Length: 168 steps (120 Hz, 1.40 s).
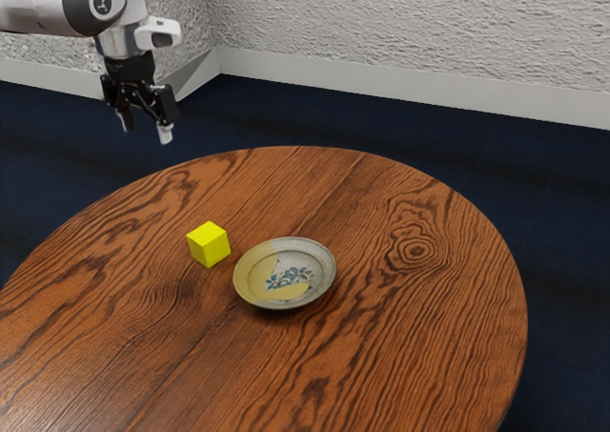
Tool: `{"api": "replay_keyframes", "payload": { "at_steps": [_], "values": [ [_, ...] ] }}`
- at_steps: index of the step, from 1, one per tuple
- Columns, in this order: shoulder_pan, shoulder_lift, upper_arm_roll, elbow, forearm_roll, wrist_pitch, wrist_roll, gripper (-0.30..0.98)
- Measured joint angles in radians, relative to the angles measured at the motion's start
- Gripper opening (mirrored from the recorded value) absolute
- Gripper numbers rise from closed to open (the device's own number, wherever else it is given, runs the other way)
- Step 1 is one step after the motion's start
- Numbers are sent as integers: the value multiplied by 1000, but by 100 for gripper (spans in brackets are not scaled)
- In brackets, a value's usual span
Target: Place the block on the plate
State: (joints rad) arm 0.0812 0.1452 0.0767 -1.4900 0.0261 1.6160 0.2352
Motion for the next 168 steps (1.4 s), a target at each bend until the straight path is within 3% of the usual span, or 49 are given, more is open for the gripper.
{"api": "replay_keyframes", "payload": {
  "at_steps": [40,76,117,144,168],
  "values": [
    [-1,16,2,-10,-3,26,27,69],
    [4,185,1,-57,0,205,143,69],
    [41,402,2,-21,-52,387,243,69],
    [38,440,3,-31,-103,455,276,69],
    [36,476,4,-42,-108,478,296,69]
  ]
}}
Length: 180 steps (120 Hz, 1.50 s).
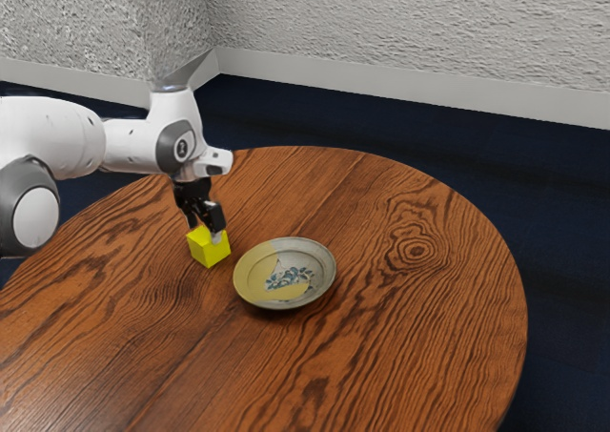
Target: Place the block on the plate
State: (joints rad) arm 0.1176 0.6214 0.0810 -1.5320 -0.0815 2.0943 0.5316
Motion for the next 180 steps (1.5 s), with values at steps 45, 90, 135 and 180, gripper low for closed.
{"api": "replay_keyframes", "payload": {
  "at_steps": [45,90,135,180],
  "values": [
    [-6,54,0,4,15,58,13,51],
    [-24,21,3,1,27,70,13,39],
    [-106,-162,5,-85,27,4,11,39],
    [-232,-203,3,-114,-1,-27,8,39]
  ]
}}
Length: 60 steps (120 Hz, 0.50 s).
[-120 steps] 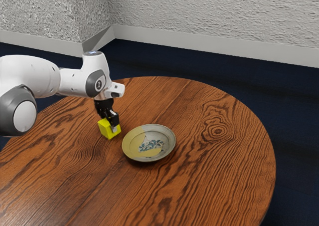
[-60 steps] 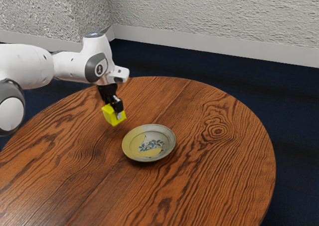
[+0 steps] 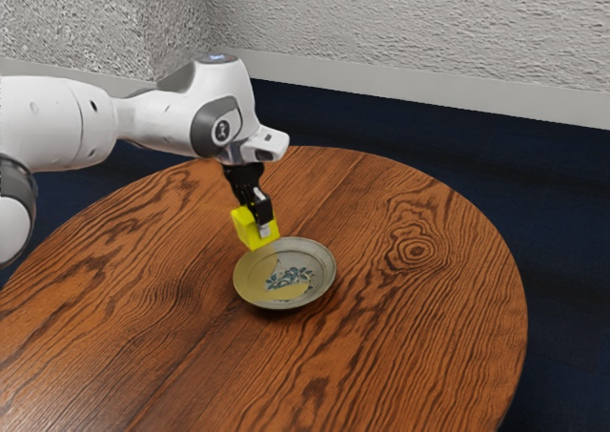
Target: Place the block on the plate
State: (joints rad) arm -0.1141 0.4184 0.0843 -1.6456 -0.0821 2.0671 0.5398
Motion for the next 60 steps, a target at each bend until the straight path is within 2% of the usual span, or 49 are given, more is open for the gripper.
{"api": "replay_keyframes", "payload": {
  "at_steps": [47,60],
  "values": [
    [-54,95,-3,13,-44,13,-1,39],
    [-55,100,-4,12,-49,16,0,49]
  ]
}}
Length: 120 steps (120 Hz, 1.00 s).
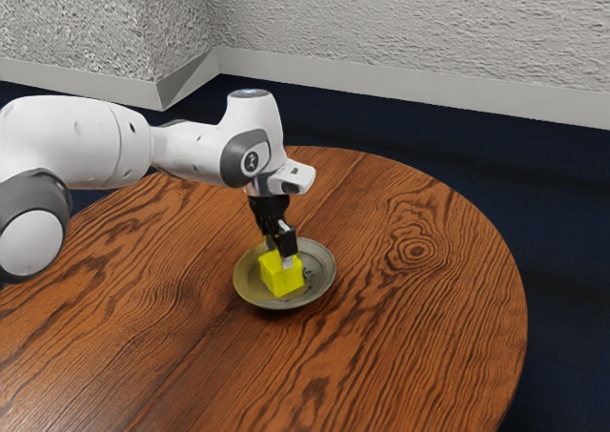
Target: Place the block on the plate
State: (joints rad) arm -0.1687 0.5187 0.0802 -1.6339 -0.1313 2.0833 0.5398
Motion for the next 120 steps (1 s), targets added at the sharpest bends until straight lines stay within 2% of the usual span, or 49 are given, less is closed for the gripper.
{"api": "replay_keyframes", "payload": {
  "at_steps": [27,44,60,80,120],
  "values": [
    [6,-44,1,-4,-2,-9,3,62],
    [54,-112,16,-7,7,-76,-4,65],
    [74,-197,23,-5,76,-150,-33,67],
    [103,-301,24,29,132,-228,-69,68],
    [104,-432,23,40,166,-314,-115,68]
  ]
}}
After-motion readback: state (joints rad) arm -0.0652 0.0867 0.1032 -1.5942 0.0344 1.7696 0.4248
